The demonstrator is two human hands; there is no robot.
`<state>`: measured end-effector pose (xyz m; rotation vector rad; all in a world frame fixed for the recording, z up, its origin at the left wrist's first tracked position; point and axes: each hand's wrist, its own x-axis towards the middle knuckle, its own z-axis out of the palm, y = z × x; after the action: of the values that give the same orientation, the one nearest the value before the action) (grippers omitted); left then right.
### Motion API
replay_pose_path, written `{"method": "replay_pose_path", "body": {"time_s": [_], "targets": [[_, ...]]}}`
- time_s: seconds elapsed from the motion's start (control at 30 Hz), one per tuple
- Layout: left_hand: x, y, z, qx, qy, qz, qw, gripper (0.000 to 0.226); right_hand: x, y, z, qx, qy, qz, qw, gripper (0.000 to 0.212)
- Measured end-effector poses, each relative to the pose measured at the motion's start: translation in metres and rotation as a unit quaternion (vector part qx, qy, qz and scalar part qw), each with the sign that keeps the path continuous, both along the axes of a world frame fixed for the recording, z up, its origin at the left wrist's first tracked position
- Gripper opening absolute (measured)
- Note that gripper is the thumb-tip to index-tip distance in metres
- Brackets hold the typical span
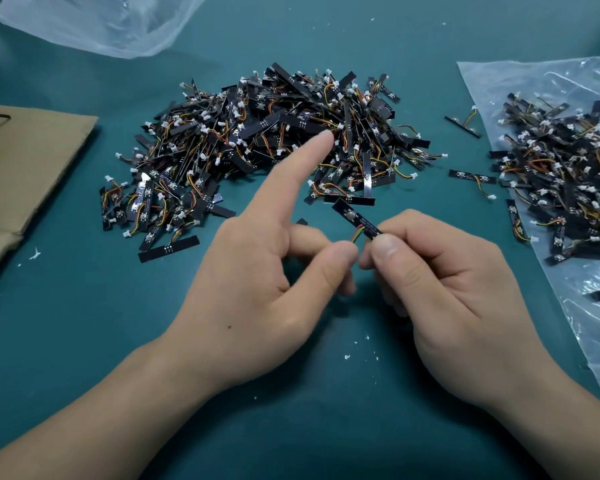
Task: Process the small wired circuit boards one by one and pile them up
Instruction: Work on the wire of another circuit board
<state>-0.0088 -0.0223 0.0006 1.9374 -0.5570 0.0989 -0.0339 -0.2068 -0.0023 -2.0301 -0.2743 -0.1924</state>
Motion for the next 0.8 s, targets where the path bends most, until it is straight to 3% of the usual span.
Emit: {"method": "replay_pose_path", "body": {"time_s": [0.13, 0.23, 0.53, 0.8], "targets": [[-0.001, 0.002, 0.002, -0.029, 0.006, -0.020, 0.999, 0.026, -0.001, -0.001, 0.001, 0.001, -0.005, 0.023, 1.000, 0.028], [0.001, 0.002, 0.001, -0.034, 0.005, -0.001, 0.999, 0.016, -0.004, -0.001, 0.002, 0.000, 0.000, 0.035, 0.999, 0.030], [-0.006, -0.003, 0.004, -0.013, -0.027, 0.011, 0.999, 0.010, -0.006, -0.003, 0.004, 0.029, -0.008, 0.033, 0.999, 0.026], [0.000, -0.002, 0.003, -0.020, 0.080, -0.042, 0.996, 0.012, -0.004, -0.003, 0.001, -0.016, 0.033, 0.054, 0.998, 0.033]]}}
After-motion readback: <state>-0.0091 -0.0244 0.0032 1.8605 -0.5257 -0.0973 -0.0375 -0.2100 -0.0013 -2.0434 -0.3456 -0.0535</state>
